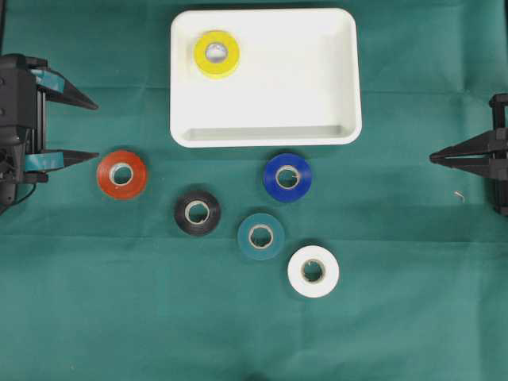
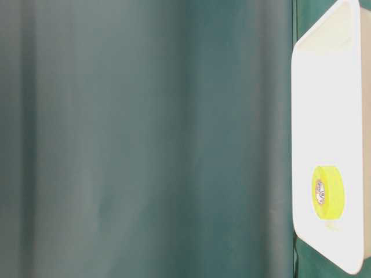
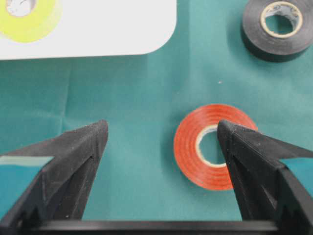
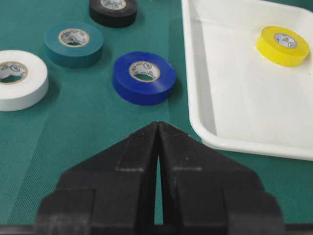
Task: Put the tape into the white case with the left arm.
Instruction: 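Move the left gripper to the red roll and grip its hole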
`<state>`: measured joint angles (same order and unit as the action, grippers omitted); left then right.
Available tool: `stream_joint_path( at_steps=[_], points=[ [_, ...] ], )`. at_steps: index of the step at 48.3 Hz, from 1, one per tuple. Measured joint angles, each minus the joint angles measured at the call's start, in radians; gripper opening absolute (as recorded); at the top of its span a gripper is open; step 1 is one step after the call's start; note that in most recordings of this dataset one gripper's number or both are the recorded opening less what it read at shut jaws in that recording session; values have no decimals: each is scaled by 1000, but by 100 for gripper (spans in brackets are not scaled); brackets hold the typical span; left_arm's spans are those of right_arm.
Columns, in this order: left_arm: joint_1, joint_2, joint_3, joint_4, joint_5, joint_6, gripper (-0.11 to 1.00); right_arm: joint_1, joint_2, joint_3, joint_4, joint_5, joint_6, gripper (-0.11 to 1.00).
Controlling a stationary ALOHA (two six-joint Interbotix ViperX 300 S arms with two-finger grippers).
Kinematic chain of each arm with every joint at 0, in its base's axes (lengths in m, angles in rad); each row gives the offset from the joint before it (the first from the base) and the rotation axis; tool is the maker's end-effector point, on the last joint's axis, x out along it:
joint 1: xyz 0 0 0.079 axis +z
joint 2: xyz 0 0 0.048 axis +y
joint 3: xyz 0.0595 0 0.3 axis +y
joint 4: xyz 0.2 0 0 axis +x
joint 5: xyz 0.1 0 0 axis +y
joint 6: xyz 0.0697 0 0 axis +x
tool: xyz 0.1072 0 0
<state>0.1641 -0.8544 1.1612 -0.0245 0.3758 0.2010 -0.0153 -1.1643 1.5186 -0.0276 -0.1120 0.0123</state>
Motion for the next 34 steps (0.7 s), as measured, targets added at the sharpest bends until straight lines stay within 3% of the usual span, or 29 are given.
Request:
stream_joint_path(
  at_steps=[17,34],
  points=[
    [-55,6,0,-2,-29,-9,91,0,0,6,0,0,2,-9],
    [-160,9,31,-2,-3,-160,91,0,0,6,0,0,2,-9]
  ],
)
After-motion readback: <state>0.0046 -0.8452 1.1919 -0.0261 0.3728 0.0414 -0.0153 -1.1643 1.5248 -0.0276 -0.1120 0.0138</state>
